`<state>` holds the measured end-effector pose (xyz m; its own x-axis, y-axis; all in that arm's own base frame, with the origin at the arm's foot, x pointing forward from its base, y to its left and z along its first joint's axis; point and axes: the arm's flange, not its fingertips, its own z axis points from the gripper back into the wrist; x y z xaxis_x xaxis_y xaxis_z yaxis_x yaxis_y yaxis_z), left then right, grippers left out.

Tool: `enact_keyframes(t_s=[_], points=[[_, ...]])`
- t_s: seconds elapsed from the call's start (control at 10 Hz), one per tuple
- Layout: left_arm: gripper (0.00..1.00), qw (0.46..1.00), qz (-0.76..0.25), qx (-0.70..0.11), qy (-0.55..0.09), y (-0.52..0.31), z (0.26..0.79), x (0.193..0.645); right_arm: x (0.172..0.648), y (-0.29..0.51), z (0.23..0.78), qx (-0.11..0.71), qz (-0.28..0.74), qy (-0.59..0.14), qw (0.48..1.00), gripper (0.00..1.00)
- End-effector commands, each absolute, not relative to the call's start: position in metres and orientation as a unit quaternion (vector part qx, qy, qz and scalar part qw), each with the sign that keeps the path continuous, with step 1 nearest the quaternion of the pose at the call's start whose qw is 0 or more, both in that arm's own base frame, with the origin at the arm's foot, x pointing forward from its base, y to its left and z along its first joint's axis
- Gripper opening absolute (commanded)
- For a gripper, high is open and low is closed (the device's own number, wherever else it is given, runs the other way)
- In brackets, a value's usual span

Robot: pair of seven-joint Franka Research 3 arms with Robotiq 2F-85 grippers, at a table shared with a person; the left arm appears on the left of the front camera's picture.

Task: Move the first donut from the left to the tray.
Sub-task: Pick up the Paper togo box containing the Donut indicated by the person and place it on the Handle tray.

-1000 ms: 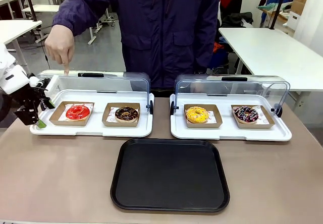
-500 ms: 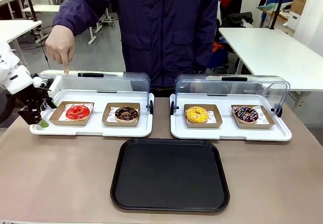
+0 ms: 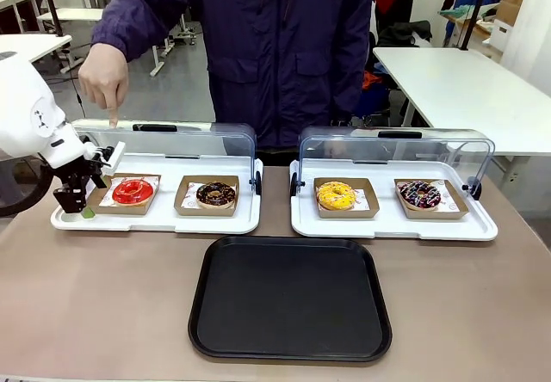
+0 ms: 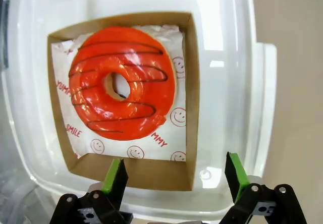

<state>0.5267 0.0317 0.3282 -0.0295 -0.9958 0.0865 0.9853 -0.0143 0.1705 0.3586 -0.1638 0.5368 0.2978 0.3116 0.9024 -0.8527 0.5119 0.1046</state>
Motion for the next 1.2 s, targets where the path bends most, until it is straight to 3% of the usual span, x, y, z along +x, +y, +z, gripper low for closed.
enact_keyframes(t_s=[0.0, 0.2, 0.3, 0.4, 0.5, 0.7, 0.8, 0.9, 1.1], points=[[1.00, 0.697, -0.713, 0.032, -0.073, 0.0315, 0.3228, 0.5319, 0.3602, -0.1628, 0.5372, 0.303, 0.395, -0.457, 0.737, 1.00], [1.00, 0.696, -0.713, 0.023, -0.075, 0.0326, 0.3194, 0.5321, 0.3602, -0.1628, 0.5372, 0.303, 0.395, -0.457, 0.737, 1.00], [0.54, 0.692, -0.718, 0.021, -0.078, 0.0321, 0.3191, 0.5316, 0.3602, -0.1628, 0.5372, 0.303, 0.395, -0.457, 0.737, 1.00], [0.40, 0.693, -0.716, 0.019, -0.077, 0.0325, 0.3192, 0.5314, 0.3602, -0.1628, 0.5372, 0.303, 0.395, -0.457, 0.737, 1.00], [0.00, 0.693, -0.717, 0.012, -0.077, 0.0324, 0.3199, 0.5320, 0.3602, -0.1628, 0.5372, 0.303, 0.395, -0.457, 0.737, 1.00], [0.00, 0.694, -0.717, 0.013, -0.071, 0.0322, 0.3196, 0.5321, 0.3602, -0.1628, 0.5372, 0.303, 0.395, -0.457, 0.737, 1.00], [0.12, 0.695, -0.716, 0.011, -0.071, 0.0322, 0.3205, 0.5319, 0.3602, -0.1628, 0.5372, 0.303, 0.395, -0.457, 0.737, 1.00], [0.03, 0.694, -0.716, 0.003, -0.071, 0.0319, 0.3211, 0.5315, 0.3602, -0.1628, 0.5372, 0.303, 0.395, -0.457, 0.737, 1.00], [0.00, 0.698, -0.713, 0.006, -0.067, 0.0326, 0.3208, 0.5314, 0.3602, -0.1628, 0.5372, 0.303, 0.395, -0.457, 0.737, 1.00]])
